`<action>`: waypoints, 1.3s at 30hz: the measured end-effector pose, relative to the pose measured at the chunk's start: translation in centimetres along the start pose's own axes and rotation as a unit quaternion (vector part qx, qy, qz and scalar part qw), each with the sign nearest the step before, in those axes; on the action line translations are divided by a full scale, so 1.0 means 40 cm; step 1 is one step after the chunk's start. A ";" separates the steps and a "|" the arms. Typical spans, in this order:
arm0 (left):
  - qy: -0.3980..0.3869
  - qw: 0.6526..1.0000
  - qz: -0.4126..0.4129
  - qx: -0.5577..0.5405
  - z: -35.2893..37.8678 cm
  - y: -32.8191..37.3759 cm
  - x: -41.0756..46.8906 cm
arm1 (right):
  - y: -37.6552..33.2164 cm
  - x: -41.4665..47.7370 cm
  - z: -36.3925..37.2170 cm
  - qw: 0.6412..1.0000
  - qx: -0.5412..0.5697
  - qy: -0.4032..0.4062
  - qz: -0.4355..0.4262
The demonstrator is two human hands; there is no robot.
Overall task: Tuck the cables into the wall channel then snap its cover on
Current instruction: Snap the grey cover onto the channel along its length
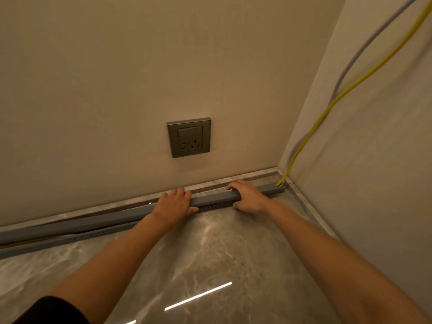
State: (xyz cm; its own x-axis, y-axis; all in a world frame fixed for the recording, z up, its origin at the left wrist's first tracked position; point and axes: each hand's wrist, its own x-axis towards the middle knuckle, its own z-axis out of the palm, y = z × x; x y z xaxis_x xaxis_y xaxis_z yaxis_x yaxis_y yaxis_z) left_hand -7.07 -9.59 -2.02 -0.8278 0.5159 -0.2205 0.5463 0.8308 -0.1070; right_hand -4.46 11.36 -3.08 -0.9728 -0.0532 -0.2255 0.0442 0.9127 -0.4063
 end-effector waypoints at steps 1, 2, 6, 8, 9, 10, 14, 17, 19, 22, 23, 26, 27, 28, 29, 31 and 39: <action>0.000 1.000 0.002 -0.014 -0.009 0.033 0.019 | 0.024 -0.006 -0.010 1.000 0.018 0.016 0.000; -0.002 1.000 0.004 -0.028 -0.016 0.062 0.034 | 0.046 -0.013 -0.019 0.999 0.037 0.039 0.007; -0.008 0.996 0.015 -0.083 -0.035 0.193 0.106 | 0.164 -0.046 -0.053 0.988 0.060 0.139 0.029; -0.012 0.995 0.017 -0.100 -0.041 0.254 0.139 | 0.196 -0.049 -0.053 0.984 0.049 0.169 -0.006; -0.011 0.994 0.017 -0.105 -0.044 0.282 0.153 | 0.207 -0.046 -0.049 0.980 0.059 0.190 -0.018; -0.009 0.994 0.015 -0.109 -0.045 0.303 0.164 | 0.210 -0.042 -0.046 0.972 0.084 0.219 -0.020; -0.001 0.993 0.007 -0.115 -0.057 0.336 0.192 | 0.236 -0.025 -0.062 0.909 0.285 0.301 0.034; -0.009 0.994 0.017 -0.106 -0.066 0.333 0.190 | 0.251 -0.022 -0.072 0.886 0.354 0.291 0.066; -0.008 0.994 0.020 -0.104 -0.075 0.332 0.183 | 0.259 -0.020 -0.075 0.877 0.370 0.296 0.078; -0.001 0.995 0.020 -0.102 -0.086 0.326 0.170 | 0.256 -0.026 -0.099 0.850 0.427 0.292 0.099; 0.002 0.995 0.019 -0.103 -0.091 0.323 0.165 | 0.256 -0.028 -0.107 0.832 0.457 0.294 0.112; 0.010 0.993 0.010 -0.113 -0.110 0.315 0.152 | 0.262 -0.037 -0.114 0.814 0.462 0.314 0.162; 0.013 0.993 0.009 -0.117 -0.115 0.312 0.148 | 0.267 -0.040 -0.108 0.816 0.451 0.314 0.176; 0.015 0.993 0.009 -0.119 -0.120 0.308 0.145 | 0.271 -0.044 -0.099 0.822 0.439 0.308 0.190; 0.016 0.993 0.010 -0.120 -0.123 0.303 0.140 | 0.273 -0.051 -0.088 0.825 0.432 0.303 0.204; 0.015 0.992 0.011 -0.122 -0.129 0.293 0.132 | 0.270 -0.066 -0.080 0.822 0.426 0.292 0.240; 0.024 0.990 0.023 -0.136 -0.145 0.279 0.096 | 0.218 -0.071 -0.121 0.769 0.591 0.096 0.224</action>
State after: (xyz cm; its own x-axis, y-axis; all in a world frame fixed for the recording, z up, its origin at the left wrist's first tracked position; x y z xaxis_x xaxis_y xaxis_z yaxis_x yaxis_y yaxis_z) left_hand -4.92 2.87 1.56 -0.8109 0.5591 -0.1730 0.5349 0.8279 0.1687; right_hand -2.42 21.43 -1.71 -0.8101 0.3238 -0.4888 0.4506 -0.1897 -0.8724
